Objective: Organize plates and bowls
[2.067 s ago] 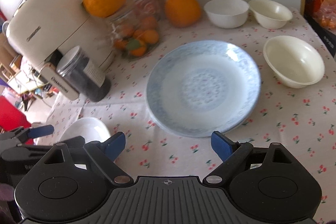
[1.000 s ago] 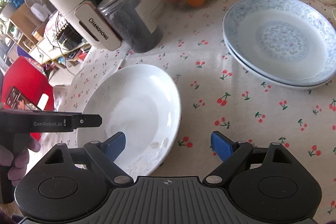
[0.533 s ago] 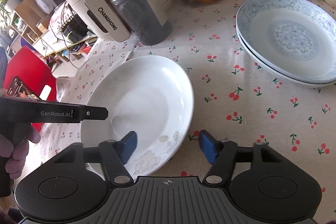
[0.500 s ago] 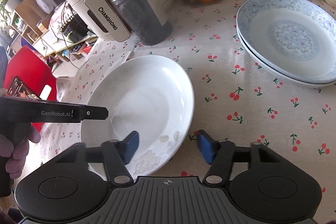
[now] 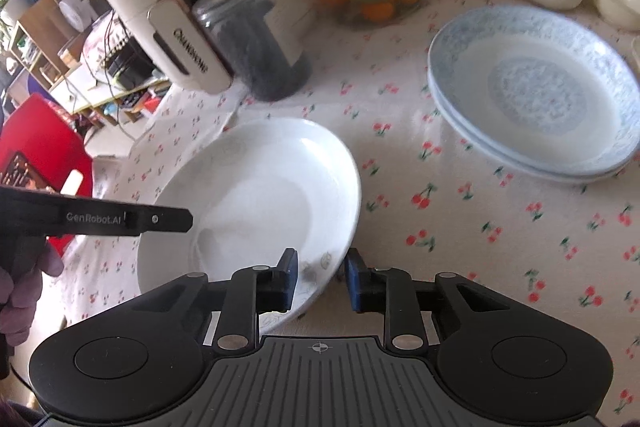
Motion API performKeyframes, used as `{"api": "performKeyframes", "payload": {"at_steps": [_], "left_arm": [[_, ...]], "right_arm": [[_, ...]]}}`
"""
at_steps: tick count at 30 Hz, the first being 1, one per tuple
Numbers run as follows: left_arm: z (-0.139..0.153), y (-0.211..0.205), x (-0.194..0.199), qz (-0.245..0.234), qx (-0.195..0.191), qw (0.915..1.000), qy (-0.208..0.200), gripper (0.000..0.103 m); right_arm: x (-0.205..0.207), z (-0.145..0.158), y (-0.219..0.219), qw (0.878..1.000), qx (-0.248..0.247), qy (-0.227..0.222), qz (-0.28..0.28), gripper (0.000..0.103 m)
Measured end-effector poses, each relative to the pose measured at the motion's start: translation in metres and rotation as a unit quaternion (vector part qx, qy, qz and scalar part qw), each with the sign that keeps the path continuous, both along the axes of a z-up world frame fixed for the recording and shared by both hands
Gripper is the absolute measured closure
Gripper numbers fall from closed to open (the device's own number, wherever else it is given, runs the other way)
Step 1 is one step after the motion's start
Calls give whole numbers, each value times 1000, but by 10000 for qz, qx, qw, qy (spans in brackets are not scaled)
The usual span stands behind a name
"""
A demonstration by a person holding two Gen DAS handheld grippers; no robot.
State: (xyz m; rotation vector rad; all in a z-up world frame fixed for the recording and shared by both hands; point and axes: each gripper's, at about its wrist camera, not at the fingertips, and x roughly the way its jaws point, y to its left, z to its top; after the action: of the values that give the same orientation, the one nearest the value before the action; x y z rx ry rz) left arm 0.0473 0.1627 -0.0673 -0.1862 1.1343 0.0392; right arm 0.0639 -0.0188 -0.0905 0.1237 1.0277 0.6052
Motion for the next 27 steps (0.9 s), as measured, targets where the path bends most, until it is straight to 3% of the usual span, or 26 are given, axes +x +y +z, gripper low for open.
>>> {"api": "performKeyframes", "payload": {"at_steps": [27], "left_arm": [[37,-39,16,80,-366,9956,-857,75]], "right_arm": [[33,33,-55,9964,434,-249,-690,78]]}}
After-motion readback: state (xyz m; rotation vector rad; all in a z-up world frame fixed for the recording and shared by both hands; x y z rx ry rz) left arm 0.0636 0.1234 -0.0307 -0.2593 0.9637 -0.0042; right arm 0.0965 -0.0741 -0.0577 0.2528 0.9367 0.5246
